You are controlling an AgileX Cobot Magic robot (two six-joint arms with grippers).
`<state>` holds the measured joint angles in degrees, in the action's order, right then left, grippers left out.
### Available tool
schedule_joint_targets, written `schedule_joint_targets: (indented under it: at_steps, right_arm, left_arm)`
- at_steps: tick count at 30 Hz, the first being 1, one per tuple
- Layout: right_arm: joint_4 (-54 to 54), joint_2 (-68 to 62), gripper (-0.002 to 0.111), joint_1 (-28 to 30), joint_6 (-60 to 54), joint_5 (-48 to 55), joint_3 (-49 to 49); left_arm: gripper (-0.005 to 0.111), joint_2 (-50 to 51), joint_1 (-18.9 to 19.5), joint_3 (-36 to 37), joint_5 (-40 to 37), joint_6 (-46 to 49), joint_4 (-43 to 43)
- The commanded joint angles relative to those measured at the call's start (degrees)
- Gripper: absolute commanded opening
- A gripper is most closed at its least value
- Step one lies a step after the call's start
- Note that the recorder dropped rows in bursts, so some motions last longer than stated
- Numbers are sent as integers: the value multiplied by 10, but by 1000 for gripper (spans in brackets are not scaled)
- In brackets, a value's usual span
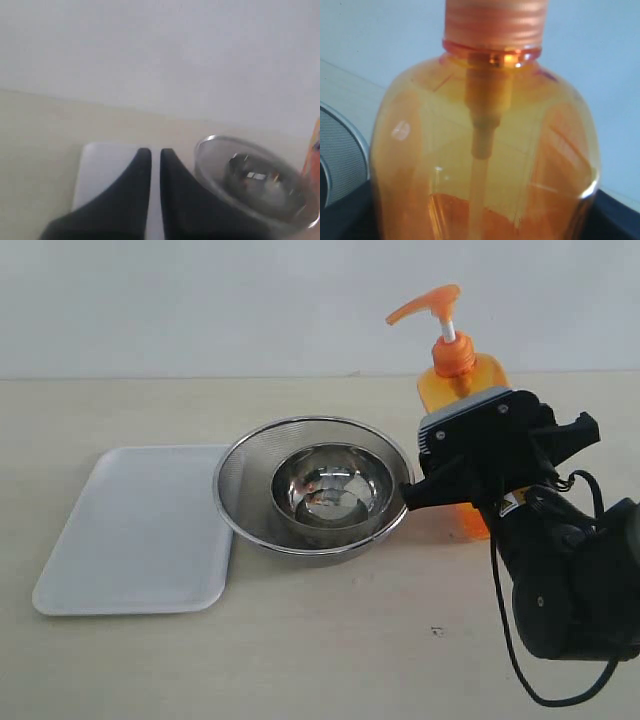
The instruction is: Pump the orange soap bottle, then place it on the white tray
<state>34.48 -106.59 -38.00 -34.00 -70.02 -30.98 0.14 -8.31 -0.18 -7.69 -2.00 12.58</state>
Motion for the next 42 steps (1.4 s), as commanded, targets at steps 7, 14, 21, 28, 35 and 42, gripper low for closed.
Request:
schedule_joint_targets:
  at_steps: [7, 14, 21, 28, 35, 42]
  right_arm:
    - [-3, 1, 0, 2, 7, 1, 2]
    - [-3, 1, 0, 2, 8, 1, 2]
    - [-5, 1, 0, 2, 21, 1, 2]
    - [-5, 1, 0, 2, 21, 1, 2]
    - [-5, 1, 0, 2, 21, 1, 2]
    - [-5, 1, 0, 2, 21, 1, 2]
  left_arm:
    - [6, -1, 1, -21, 36, -31, 205]
    - [6, 70, 1, -148, -29, 33, 205]
    - [6, 302, 1, -302, -165, 219, 287]
    - [6, 518, 1, -431, -253, 411, 396]
    - [6, 634, 1, -479, -250, 424, 408]
    - [6, 703, 1, -492, -235, 503, 425]
